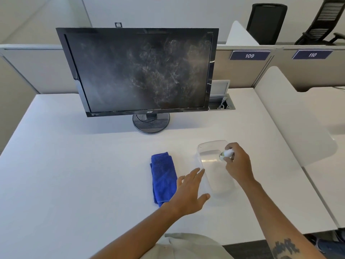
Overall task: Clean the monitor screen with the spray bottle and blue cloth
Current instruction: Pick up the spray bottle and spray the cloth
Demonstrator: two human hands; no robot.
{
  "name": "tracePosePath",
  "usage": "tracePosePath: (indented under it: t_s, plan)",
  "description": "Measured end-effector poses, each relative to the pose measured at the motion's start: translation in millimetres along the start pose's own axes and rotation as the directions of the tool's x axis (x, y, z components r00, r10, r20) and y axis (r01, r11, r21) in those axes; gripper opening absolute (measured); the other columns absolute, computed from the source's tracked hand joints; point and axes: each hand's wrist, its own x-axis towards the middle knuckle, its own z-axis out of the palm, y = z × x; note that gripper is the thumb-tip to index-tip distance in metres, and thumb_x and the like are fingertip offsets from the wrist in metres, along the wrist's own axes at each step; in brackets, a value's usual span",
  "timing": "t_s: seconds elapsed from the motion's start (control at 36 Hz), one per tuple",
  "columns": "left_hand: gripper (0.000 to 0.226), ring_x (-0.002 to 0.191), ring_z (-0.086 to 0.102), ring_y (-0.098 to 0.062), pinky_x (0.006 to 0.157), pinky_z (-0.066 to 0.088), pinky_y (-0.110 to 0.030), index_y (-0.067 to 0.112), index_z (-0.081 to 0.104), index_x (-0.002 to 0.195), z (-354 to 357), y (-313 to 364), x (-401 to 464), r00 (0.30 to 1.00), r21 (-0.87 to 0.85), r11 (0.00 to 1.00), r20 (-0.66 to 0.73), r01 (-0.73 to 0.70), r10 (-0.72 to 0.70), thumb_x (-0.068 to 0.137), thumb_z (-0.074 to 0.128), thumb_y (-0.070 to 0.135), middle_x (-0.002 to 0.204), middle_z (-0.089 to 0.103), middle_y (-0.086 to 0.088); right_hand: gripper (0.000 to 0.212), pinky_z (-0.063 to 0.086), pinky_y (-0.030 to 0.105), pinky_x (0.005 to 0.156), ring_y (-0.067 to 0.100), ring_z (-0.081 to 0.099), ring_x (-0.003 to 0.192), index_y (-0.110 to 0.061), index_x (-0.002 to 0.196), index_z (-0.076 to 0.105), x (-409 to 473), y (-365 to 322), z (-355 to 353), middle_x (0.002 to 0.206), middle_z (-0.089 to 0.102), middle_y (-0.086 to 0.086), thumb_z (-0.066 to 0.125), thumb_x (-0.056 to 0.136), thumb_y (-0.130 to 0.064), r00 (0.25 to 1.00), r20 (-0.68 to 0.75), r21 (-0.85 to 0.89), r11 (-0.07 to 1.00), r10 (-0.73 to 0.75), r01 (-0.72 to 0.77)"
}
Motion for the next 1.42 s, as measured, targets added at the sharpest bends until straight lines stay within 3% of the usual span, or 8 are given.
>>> tracePosePath:
  t_s: [0.22, 0.39, 0.56, 0.67, 0.81, 1.0, 1.19, 1.42]
  plan:
    - [0.082, 0.156, 0.039, -0.009, 0.130, 0.030, -0.032, 0.029, 0.026, 0.171, -26, 6, -1, 0.980, -0.271, 0.963, -0.188, 0.005, -0.058, 0.103, 0.069, 0.046, 0.174, 0.037, 0.011, 0.048, 0.051, 0.008, 0.068, 0.004, 0.066, 0.088, -0.030, 0.124, 0.051, -1, -50, -28, 0.109, 0.064, -0.005, 0.078, 0.093, -0.005, 0.996, 0.067, 0.232, 0.972, -0.066, 0.048]
    - [0.073, 0.129, 0.057, 0.006, 0.103, 0.044, -0.009, 0.030, 0.040, 0.165, -41, 6, -7, 0.950, -0.395, 0.918, -0.300, -0.037, -0.091, 0.102, 0.075, 0.037, 0.156, 0.054, 0.018, 0.028, 0.055, 0.018, 0.068, 0.012, 0.068, 0.085, -0.041, 0.113, 0.061, -22, -86, -18, 0.102, 0.071, -0.012, 0.078, 0.095, -0.026, 0.986, 0.146, 0.354, 0.935, -0.083, 0.027]
    - [0.061, 0.118, 0.066, -0.006, 0.101, 0.057, -0.028, 0.022, 0.053, 0.157, -46, 0, -24, 0.909, -0.495, 0.864, -0.395, -0.088, -0.134, 0.102, 0.077, 0.025, 0.142, 0.064, 0.011, 0.015, 0.053, 0.015, 0.070, 0.005, 0.071, 0.085, -0.033, 0.109, 0.074, -48, -109, 8, 0.098, 0.077, -0.016, 0.081, 0.096, -0.036, 0.978, 0.196, 0.447, 0.894, -0.074, -0.022]
    - [0.051, 0.113, 0.066, -0.005, 0.094, 0.058, -0.019, 0.026, 0.059, 0.148, -46, -9, -38, 0.886, -0.558, 0.824, -0.427, -0.101, -0.180, 0.101, 0.077, 0.021, 0.133, 0.067, 0.012, 0.019, 0.052, 0.023, 0.064, 0.010, 0.067, 0.075, -0.027, 0.098, 0.078, -61, -123, 25, 0.085, 0.077, -0.008, 0.084, 0.091, -0.044, 0.989, 0.151, 0.454, 0.888, -0.001, -0.068]
    - [0.052, 0.110, 0.068, -0.009, 0.095, 0.059, -0.019, 0.023, 0.060, 0.146, -42, -19, -53, 0.883, -0.620, 0.780, -0.410, -0.086, -0.228, 0.098, 0.081, 0.020, 0.131, 0.069, 0.005, 0.043, 0.051, 0.035, 0.060, 0.017, 0.056, 0.060, -0.014, 0.081, 0.070, -73, -135, 39, 0.072, 0.069, 0.011, 0.087, 0.082, -0.053, 0.991, 0.129, 0.456, 0.885, 0.039, -0.094]
    - [0.038, 0.114, 0.074, -0.011, 0.098, 0.060, -0.023, 0.027, 0.060, 0.136, -40, -25, -69, 0.881, -0.692, 0.716, -0.390, -0.090, -0.266, 0.103, 0.075, 0.017, 0.131, 0.072, 0.009, 0.056, 0.043, 0.019, 0.054, 0.007, 0.048, 0.057, -0.013, 0.072, 0.061, -83, -143, 54, 0.061, 0.055, -0.004, 0.087, 0.074, -0.062, 0.992, 0.119, 0.458, 0.885, 0.033, -0.085]
    - [0.028, 0.106, 0.078, -0.019, 0.095, 0.063, -0.033, 0.022, 0.061, 0.140, -45, -27, -86, 0.914, -0.813, 0.578, -0.286, -0.072, -0.289, 0.113, 0.059, 0.017, 0.126, 0.076, 0.000, 0.038, 0.049, 0.015, 0.064, 0.004, 0.060, 0.070, -0.030, 0.083, 0.071, -90, -152, 61, 0.079, 0.068, -0.014, 0.071, 0.083, -0.068, 0.988, 0.152, 0.462, 0.884, -0.001, -0.071]
    - [0.035, 0.096, 0.066, -0.013, 0.097, 0.058, -0.032, 0.017, 0.059, 0.146, -49, -25, -103, 0.961, -0.899, 0.437, -0.111, 0.011, -0.253, 0.120, 0.036, 0.021, 0.115, 0.073, 0.000, 0.045, 0.054, 0.038, 0.082, 0.016, 0.070, 0.094, -0.032, 0.114, 0.082, -95, -154, 60, 0.107, 0.081, -0.001, 0.050, 0.102, -0.061, 0.927, 0.376, 0.634, 0.729, 0.003, -0.259]
